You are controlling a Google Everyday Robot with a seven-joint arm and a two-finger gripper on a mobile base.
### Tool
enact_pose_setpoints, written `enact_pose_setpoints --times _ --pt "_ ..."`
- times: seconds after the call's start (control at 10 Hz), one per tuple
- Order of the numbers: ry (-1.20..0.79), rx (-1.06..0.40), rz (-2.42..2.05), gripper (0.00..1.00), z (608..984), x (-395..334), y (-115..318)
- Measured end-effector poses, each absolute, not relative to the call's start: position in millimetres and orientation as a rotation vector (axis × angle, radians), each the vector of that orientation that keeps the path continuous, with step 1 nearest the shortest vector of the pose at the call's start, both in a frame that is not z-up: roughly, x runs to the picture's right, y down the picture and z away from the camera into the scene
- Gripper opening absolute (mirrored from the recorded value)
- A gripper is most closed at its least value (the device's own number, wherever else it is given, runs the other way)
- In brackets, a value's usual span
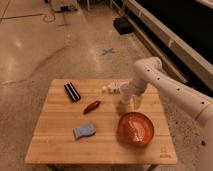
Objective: Pick up the ceramic cup
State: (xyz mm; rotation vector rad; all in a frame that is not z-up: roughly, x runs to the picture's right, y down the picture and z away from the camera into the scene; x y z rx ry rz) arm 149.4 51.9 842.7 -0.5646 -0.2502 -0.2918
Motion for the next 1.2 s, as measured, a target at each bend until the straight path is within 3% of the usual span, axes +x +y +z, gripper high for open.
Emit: enact_pose_setpoints --times 0.4,0.8,1.0,1.2 --pt "-0.227 -0.580 -0.297 0.77 859.8 154.0 59.1" --pt "-0.200 -0.598 -0.323 0.38 875.6 152.1 65.0" --pt "-0.201 -0.588 -0.322 0.14 879.1 153.6 68.2" --pt "-0.208 -0.579 -0.332 0.01 870.0 150.6 64.5"
